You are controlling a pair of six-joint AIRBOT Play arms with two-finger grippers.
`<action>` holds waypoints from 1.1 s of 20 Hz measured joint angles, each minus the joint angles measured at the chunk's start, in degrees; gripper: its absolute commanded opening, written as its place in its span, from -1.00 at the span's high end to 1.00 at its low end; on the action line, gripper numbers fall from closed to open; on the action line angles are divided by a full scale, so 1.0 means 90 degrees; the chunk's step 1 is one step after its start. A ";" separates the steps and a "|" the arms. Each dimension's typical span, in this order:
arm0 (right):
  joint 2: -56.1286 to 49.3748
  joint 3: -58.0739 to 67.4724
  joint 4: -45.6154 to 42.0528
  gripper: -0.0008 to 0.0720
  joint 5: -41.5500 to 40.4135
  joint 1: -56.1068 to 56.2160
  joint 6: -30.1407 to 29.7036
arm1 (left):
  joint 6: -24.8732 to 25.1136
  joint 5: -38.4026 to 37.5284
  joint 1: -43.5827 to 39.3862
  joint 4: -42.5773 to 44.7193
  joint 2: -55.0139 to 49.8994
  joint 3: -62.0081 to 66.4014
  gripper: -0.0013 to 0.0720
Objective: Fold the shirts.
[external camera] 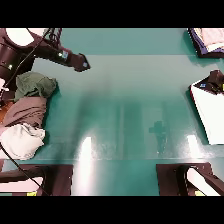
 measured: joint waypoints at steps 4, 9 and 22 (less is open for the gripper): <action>0.0000 0.0000 0.0000 0.91 0.0005 0.0005 0.0000 | -0.0899 -0.0325 0.0537 0.2023 0.0000 -0.0340 -0.53; 0.0000 0.0000 0.0000 0.91 0.0002 0.0005 0.0000 | -0.1481 -0.0175 0.1605 0.2788 0.0000 -0.1304 -0.53; 0.0000 0.0000 0.0000 0.91 0.0002 0.0005 0.0000 | -0.1795 0.1372 0.2149 0.2931 -0.0121 -0.2387 0.91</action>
